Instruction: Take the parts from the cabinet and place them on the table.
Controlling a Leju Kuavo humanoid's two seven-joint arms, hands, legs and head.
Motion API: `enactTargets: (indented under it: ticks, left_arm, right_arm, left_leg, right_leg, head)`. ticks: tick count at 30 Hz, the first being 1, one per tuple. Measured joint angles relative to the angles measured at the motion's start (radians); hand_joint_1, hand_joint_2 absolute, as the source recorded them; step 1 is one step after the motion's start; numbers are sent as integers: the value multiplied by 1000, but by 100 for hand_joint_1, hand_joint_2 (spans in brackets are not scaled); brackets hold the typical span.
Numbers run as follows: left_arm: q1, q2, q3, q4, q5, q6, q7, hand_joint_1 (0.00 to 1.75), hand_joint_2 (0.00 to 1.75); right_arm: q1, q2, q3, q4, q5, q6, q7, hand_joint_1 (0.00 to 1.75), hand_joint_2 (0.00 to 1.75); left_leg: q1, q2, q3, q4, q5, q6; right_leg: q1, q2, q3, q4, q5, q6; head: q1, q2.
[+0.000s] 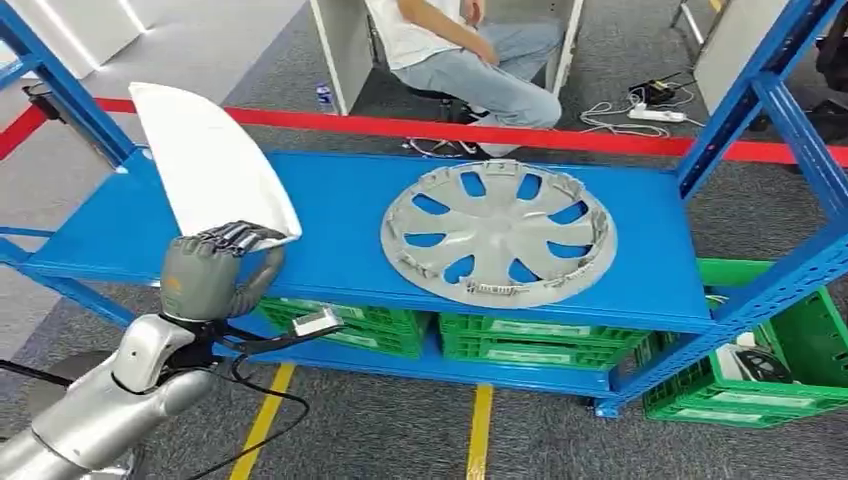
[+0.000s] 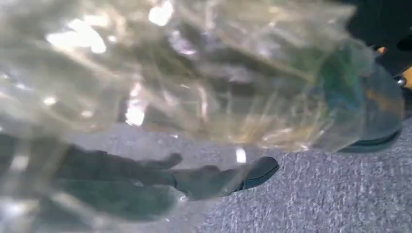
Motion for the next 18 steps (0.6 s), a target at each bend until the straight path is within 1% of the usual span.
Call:
enactTargets:
  ticks: [1, 2, 3, 4, 5, 6, 8, 9, 10, 11, 12, 13, 14, 15, 16, 17, 18]
  left_arm:
    - [0, 0, 0, 0, 0, 0, 1, 175, 175]
    - [-1, 0, 0, 0, 0, 0, 1, 175, 175]
    - [-1, 0, 0, 0, 0, 0, 1, 175, 175]
    - [-2, 0, 1, 0, 0, 0, 1, 175, 175]
    - [-3, 0, 1, 0, 0, 0, 1, 175, 175]
    - [-3, 1, 2, 0, 0, 0, 1, 175, 175]
    - [-3, 3, 2, 0, 1, 0, 2, 175, 175]
    - [-3, 3, 2, 0, 1, 0, 4, 175, 175]
    - [-5, 3, 2, 0, 1, 0, 6, 175, 175]
    - [-6, 3, 2, 0, 3, 0, 8, 175, 175]
    - [-4, 3, 2, 0, 4, -1, 10, 175, 175]
    - [-1, 3, 2, 0, 6, -1, 10, 175, 175]
    - [0, 3, 2, 0, 6, -1, 10, 175, 175]
    - [2, 3, 2, 0, 6, -1, 10, 175, 175]
    - [4, 3, 2, 0, 6, -1, 11, 175, 175]
    - [5, 3, 2, 0, 6, -1, 11, 175, 175]
    - [5, 3, 3, 0, 6, -1, 11, 175, 175]
  right_arm:
    - [0, 0, 0, -1, 0, 0, 0, 0, 0]
    - [0, 0, 0, -2, 0, 0, 0, 0, 0]
    - [0, 0, 0, -4, 0, 0, 0, 0, 0]
    - [0, 0, 0, -7, 0, -1, 0, 0, 0]
    - [-1, 0, 0, -10, 0, -2, -1, 0, 0]
    - [-1, -2, 0, -10, 0, -3, -2, 0, 0]
    - [-1, -2, 0, -12, 0, -6, -2, 0, 0]
    - [0, -5, 0, -15, 0, -7, -2, 0, 0]
    - [-2, -7, 0, -15, 0, -8, -2, 0, 0]
    - [0, -8, 0, -18, 0, -8, -3, 0, 0]
    - [0, -8, 0, -18, 0, -8, -2, 0, 0]
    - [0, -8, 0, -18, 0, -9, -2, 0, 0]
    - [-1, -8, 0, -18, 0, -9, -2, 0, 0]
    - [-1, -8, 0, -18, 0, -9, 0, 0, 0]
    - [-1, -8, 0, -18, 0, -9, 0, 0, 0]
    - [0, -9, 0, -18, 0, -9, 1, 0, 0]
    - [-1, -10, 0, -18, 0, -10, 1, 0, 0]
  left_leg:
    - [0, 0, 26, -36, 32, 3]
    - [-1, 0, 73, -108, 75, 10]
    - [-3, 2, 129, -195, 108, 18]
    - [-8, 8, 178, -276, 109, 30]
    - [-11, 12, 201, -319, 96, 35]
    - [-14, 11, 197, -320, 101, 35]
    - [-19, 9, 189, -322, 112, 46]
    - [-15, 10, 180, -341, 130, 52]
    - [-10, 13, 177, -342, 144, 56]
    - [-9, 13, 163, -343, 154, 67]
    - [-9, 12, 148, -343, 164, 67]
    - [-10, 12, 132, -343, 176, 68]
    - [-10, 11, 115, -341, 187, 67]
    - [-9, 11, 100, -340, 199, 65]
    - [-9, 11, 86, -340, 209, 63]
    - [-8, 10, 71, -337, 218, 59]
    - [-6, 9, 59, -332, 226, 54]
  right_leg:
    - [3, -4, -7, 0, 6, 0]
    - [6, -7, -14, 0, 13, 0]
    - [8, -9, -18, 0, 18, 2]
    - [8, -11, -20, 0, 23, 4]
    - [12, -12, -24, 0, 31, 12]
    - [10, -15, -25, -3, 40, 18]
    - [6, -18, -25, -9, 55, 30]
    - [10, -15, -25, -8, 59, 37]
    - [7, -4, -43, 9, 21, 41]
    - [6, 5, -64, 54, -36, 43]
    - [5, 7, -85, 127, -97, 45]
    - [4, 8, -104, 205, -145, 47]
    - [5, 8, -116, 266, -163, 50]
    - [4, 8, -112, 294, -145, 52]
    - [3, 8, -90, 281, -106, 53]
    - [2, 8, -44, 229, -59, 55]
    - [0, 9, 16, 149, -32, 56]
  head:
    - [-1, 0]
    - [0, 0]
    - [-1, 0]
    - [0, 0]
    - [1, 0]
    - [0, 0]
    - [0, 0]
    - [0, 0]
    - [2, 0]
    - [4, 0]
    - [9, 0]
    - [9, 0]
    - [9, 0]
    - [10, 0]
    - [9, 0]
    - [10, 0]
    - [10, 0]
